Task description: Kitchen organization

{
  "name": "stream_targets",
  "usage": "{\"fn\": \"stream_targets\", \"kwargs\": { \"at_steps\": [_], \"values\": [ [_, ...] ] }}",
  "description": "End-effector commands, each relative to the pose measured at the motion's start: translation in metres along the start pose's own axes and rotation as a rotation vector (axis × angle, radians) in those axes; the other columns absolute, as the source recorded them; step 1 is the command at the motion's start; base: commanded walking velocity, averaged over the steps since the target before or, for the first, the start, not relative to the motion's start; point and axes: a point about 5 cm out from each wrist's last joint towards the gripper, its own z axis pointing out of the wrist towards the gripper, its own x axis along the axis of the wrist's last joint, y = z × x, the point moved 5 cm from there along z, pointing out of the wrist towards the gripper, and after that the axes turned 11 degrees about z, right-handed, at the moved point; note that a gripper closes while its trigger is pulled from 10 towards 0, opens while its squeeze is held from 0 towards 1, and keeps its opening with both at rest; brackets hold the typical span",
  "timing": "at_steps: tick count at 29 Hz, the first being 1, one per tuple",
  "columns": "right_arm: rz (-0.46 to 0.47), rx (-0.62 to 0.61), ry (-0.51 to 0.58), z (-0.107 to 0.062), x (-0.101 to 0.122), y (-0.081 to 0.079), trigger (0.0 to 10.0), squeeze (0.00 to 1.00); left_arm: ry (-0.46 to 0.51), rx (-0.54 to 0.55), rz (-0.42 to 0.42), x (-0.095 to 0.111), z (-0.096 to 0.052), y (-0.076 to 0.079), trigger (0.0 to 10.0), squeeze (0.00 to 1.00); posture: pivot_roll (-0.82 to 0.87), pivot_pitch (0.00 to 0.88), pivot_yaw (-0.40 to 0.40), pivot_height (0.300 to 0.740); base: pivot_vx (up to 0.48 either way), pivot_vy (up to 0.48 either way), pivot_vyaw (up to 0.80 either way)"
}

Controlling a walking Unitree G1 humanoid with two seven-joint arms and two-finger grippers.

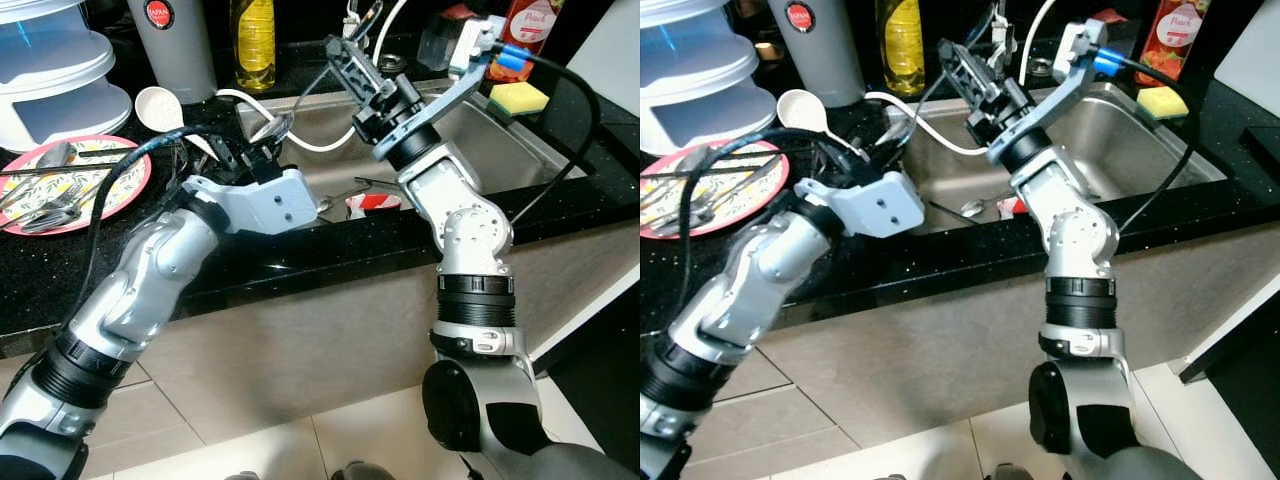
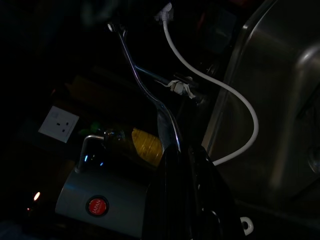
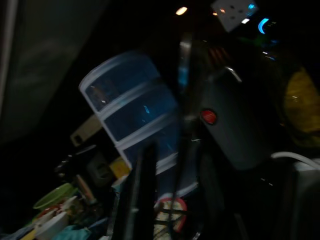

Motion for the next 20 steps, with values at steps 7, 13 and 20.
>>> {"fn": "stream_targets", "kwargs": {
  "at_steps": [7,13,20],
  "values": [
    [-0.017,-0.024,0.017,0.001,0.003,0.005,0.0,0.0,0.022,-0.002,0.008,0.006,0.001,0.002,10.0,0.0,0.01,0.0,0.014,0.74,0.0,0.0,0.0],
    [-0.022,-0.02,0.028,0.002,0.006,0.004,0.0,0.0,0.017,0.013,0.028,0.005,0.003,0.001,10.0,0.0,0.01,0.0,0.015,0.74,0.0,0.0,0.0],
    [-0.036,-0.026,0.031,0.003,0.005,0.006,0.0,0.0,0.014,0.038,-0.237,0.01,-0.001,-0.008,10.0,0.0,0.01,0.0,0.018,0.74,0.0,0.0,0.0]
  ]
}}
